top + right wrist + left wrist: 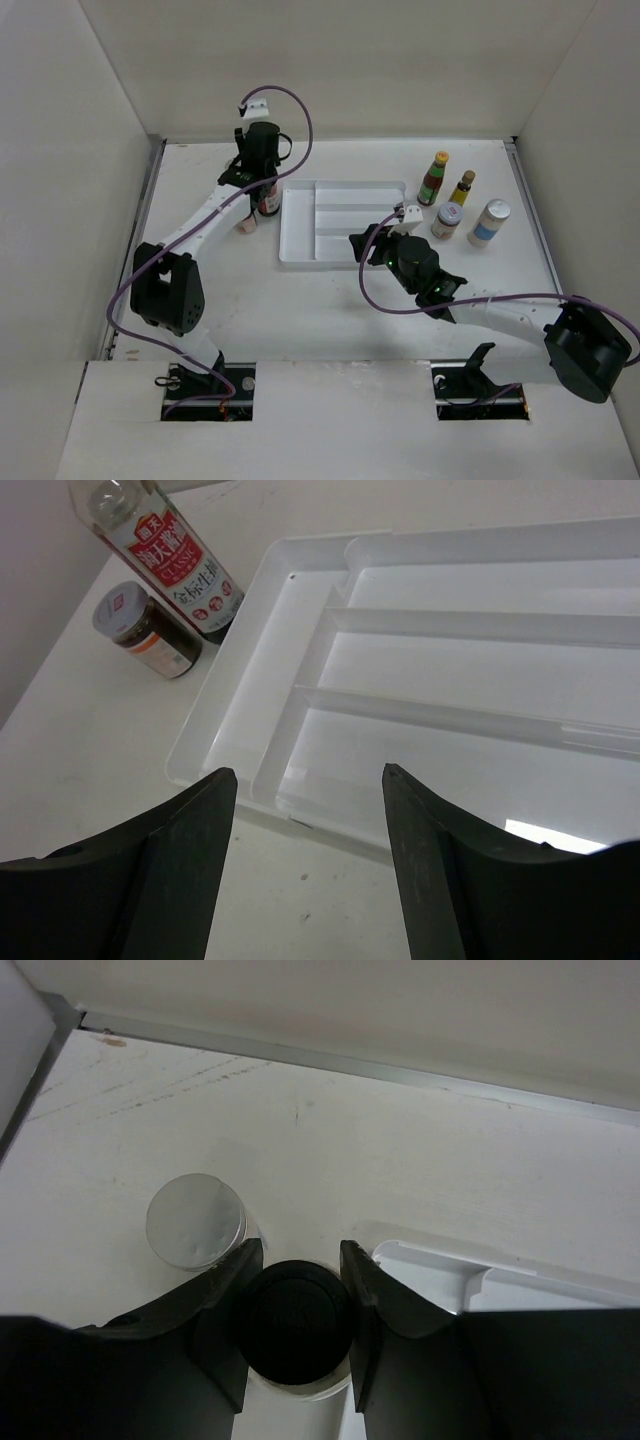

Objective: Organize the condiment bottles

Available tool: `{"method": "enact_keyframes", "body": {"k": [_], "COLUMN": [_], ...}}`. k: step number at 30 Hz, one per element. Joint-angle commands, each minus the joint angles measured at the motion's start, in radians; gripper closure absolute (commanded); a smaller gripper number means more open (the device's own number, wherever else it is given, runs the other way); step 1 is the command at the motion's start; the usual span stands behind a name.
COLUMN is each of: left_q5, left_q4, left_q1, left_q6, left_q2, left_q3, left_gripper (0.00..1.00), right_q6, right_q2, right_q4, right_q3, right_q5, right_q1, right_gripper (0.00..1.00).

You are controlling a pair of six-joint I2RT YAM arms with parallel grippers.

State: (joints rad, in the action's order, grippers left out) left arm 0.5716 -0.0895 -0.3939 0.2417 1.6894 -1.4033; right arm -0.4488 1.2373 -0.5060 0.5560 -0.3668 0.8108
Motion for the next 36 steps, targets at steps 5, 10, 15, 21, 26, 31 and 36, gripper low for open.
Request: {"method": "enact_keyframes", "body": {"k": [5,10,15,21,26,31,36], "left_q5": [0.024,0.022,0.021,0.011,0.010,0.008,0.007], "left_q4": [0.109,0.117,0.116,0.111,0.120,0.145,0.169], "left_q1": [-0.026,-0.064,-0.096,-0.110,-0.119,-0.115,-0.113], "left_q6": [-0.067,-0.065,-0.067,-0.064,-0.062,-0.062,-0.061], "left_q2": [-0.142,-0.088,-0.004,0.090,0.145,0.170,0.173], "left_q3": [-0.184,-0.207,-0.275,-0.338,-0.345,-0.332,-0.310], "left_gripper": [0.86,0.86,0.86,0.86,0.85,0.85,0.84], "right_q6": [-0.007,-0.008,-0.008,-0.010,-0.011,-0.011,-0.011], "right_q2": [-0.019,-0.025,-0.032,-0.042,-0.047,-0.045,-0.041], "right_q4": [-0.066,-0.071,-0.074,-0.074,-0.074,-0.074,-0.075], "right_q3": [-0.002,-0.008,-0.010,-0.016,-0.019,-0.019,-0.019], "right_q5": [0.009,0.009,0.009,0.009,0.009,0.009,0.009], "right_q1": [-0.015,-0.023,-0.023,-0.028,-0.032,-0.032,-0.034], "right_gripper": [0.33,0.33,0.33,0.33,0.33,0.33,0.33]}}
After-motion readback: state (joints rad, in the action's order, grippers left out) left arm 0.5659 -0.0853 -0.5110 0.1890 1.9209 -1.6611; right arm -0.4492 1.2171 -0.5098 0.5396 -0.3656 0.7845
